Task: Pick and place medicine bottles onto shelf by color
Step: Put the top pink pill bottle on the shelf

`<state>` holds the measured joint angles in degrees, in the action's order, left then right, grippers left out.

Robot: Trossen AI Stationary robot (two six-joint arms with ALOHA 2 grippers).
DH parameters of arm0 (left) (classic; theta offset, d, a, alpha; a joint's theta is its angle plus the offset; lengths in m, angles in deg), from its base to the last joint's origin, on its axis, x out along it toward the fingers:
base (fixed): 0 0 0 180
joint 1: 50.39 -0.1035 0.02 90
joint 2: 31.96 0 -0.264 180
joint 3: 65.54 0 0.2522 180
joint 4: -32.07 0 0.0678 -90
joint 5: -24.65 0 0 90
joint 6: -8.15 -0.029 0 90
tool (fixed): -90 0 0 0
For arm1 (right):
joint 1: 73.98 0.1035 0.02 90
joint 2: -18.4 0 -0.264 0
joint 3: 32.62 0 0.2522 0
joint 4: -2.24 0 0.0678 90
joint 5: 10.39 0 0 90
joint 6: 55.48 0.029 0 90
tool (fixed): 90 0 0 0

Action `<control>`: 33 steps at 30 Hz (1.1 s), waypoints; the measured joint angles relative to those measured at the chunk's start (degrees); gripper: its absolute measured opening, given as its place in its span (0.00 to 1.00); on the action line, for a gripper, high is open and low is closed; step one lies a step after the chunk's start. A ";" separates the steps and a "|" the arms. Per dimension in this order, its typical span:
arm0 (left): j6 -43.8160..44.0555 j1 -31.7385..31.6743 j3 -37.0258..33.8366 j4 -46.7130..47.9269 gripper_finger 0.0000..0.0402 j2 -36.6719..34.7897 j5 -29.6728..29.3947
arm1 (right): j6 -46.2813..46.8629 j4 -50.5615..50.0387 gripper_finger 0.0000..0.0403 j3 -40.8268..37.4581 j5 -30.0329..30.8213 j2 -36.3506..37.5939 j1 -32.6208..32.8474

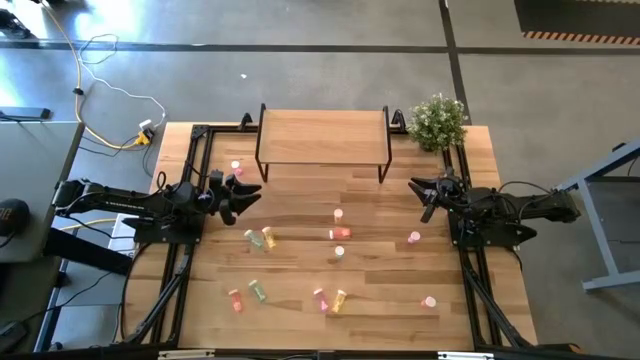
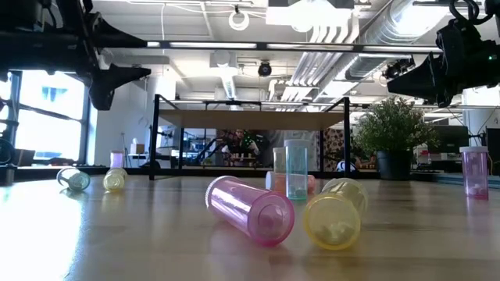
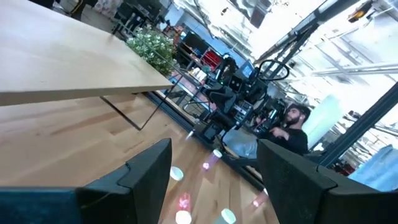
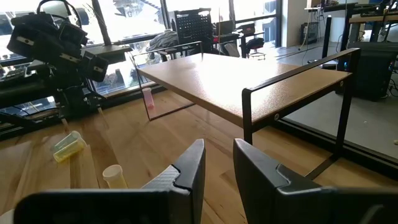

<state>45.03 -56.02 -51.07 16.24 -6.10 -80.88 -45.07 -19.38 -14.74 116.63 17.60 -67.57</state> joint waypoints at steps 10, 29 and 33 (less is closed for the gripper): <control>2.50 -0.02 0.62 -0.25 0.57 0.01 -8.39 | 0.00 0.00 0.18 0.00 0.02 0.01 -0.02; -28.51 -10.83 34.75 39.97 0.57 1.55 -11.74 | -0.02 0.00 0.18 0.00 0.00 0.00 0.00; -30.16 -14.31 43.90 54.24 0.57 4.21 -11.76 | -0.02 0.00 0.18 0.00 0.00 0.00 0.00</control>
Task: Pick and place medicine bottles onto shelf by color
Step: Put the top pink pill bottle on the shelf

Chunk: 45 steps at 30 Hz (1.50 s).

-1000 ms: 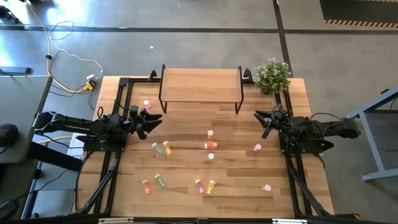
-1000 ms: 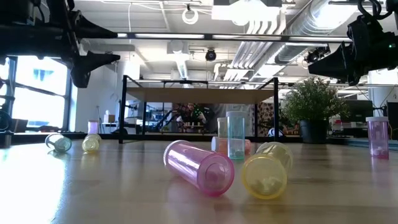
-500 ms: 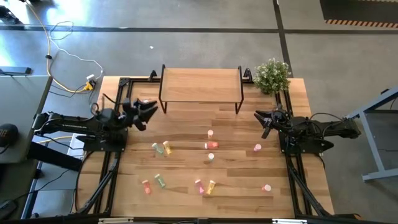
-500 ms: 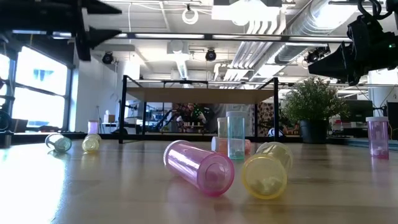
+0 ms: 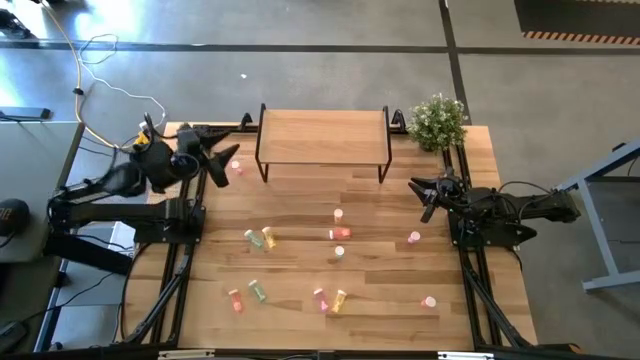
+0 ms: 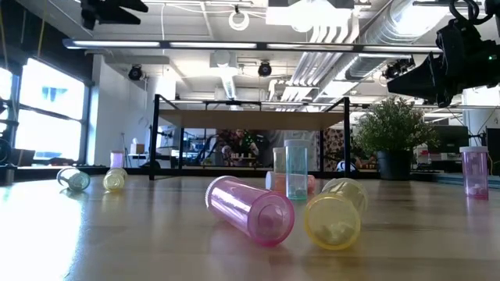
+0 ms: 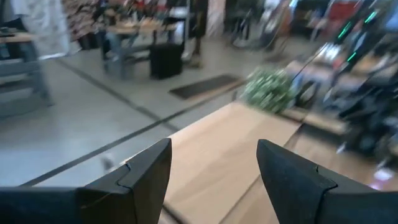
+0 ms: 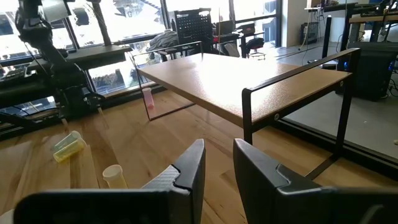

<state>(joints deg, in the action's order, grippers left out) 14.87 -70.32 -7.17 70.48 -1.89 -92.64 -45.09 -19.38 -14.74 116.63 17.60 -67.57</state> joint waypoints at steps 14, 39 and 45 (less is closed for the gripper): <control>-10.50 -13.45 18.57 30.34 0.57 16.13 11.05 | 0.00 0.00 0.18 -0.02 0.02 0.00 -0.01; -29.88 -35.93 19.60 45.07 0.45 33.71 32.34 | 0.00 0.00 0.18 -0.01 0.00 0.00 -0.01; -28.83 -40.66 19.60 45.42 0.46 38.52 33.31 | 0.02 -0.02 0.18 0.00 0.02 0.00 -0.02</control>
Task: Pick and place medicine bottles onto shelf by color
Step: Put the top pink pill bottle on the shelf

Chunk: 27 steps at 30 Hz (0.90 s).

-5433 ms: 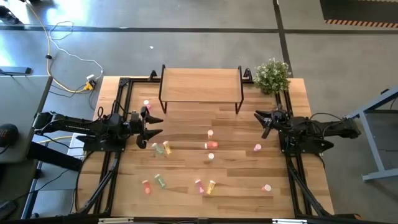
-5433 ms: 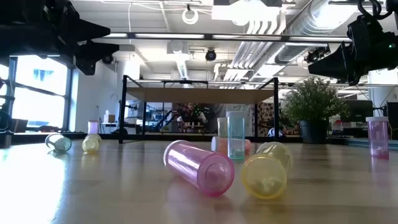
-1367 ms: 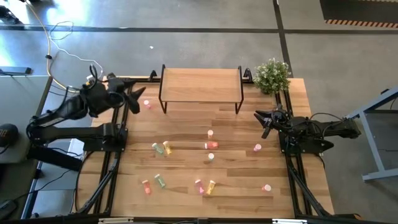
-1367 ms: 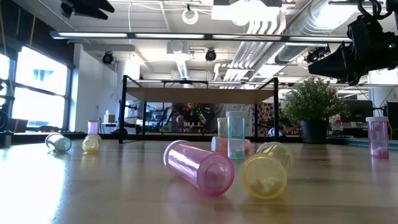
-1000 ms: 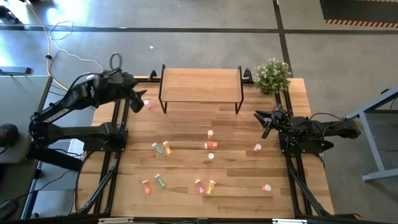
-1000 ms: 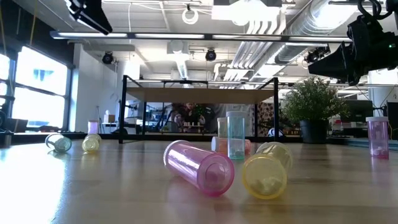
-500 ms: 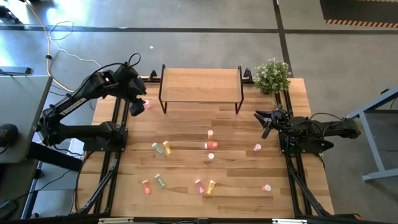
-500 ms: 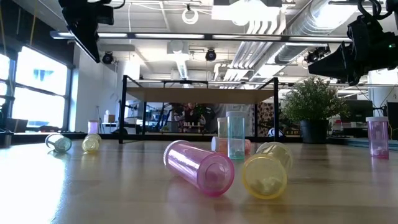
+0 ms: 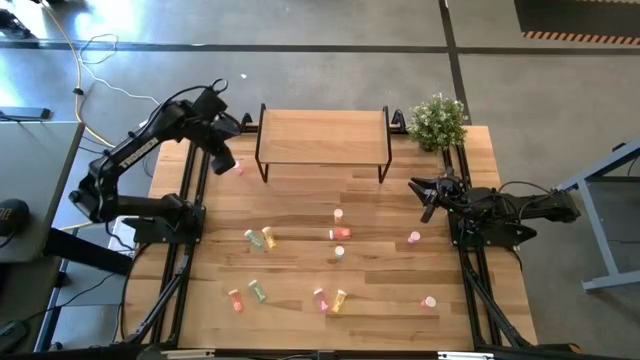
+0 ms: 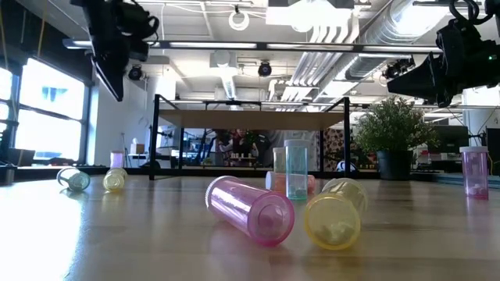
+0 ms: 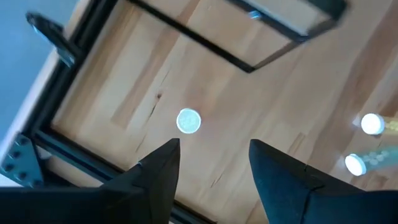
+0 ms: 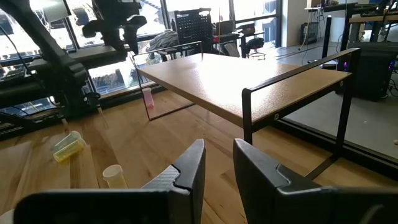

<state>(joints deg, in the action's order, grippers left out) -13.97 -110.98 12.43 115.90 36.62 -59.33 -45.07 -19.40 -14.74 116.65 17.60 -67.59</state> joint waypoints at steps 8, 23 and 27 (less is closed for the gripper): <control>-2.09 -2.25 -0.02 1.41 0.58 6.56 1.47 | 0.00 0.02 0.18 -0.02 0.00 0.00 0.02; -12.72 -6.06 -5.14 -3.73 0.57 6.47 7.21 | -0.01 0.02 0.18 0.00 0.00 0.00 0.02; -15.03 -7.15 -7.10 -4.13 0.56 5.40 9.37 | -0.02 0.00 0.18 0.00 0.00 0.00 0.02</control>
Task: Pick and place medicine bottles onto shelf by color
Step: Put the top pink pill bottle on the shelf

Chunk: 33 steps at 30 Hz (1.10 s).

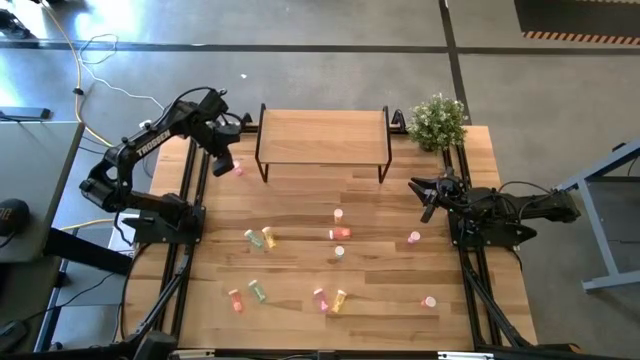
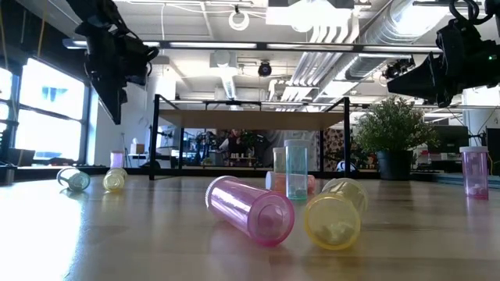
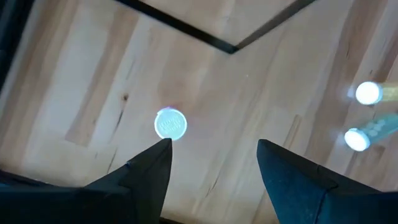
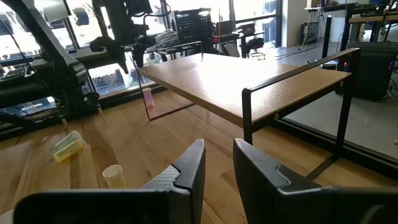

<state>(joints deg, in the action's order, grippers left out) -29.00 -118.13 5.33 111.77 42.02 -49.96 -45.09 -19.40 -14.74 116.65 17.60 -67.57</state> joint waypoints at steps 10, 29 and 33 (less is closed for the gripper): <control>-5.07 -0.18 -4.43 -4.79 0.55 -0.03 -1.27 | 0.02 0.00 0.18 -0.02 -0.02 0.01 0.00; 2.45 3.26 -10.39 -14.48 0.54 -0.03 -8.04 | 0.00 0.02 0.18 0.00 -0.01 0.01 -0.02; 4.67 3.37 -11.74 -16.92 0.54 0.01 -8.48 | 0.01 0.01 0.18 -0.02 -0.01 0.00 -0.01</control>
<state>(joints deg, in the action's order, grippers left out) -24.33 -114.77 -6.41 94.85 42.03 -58.45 -45.08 -19.39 -14.76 116.64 17.60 -67.58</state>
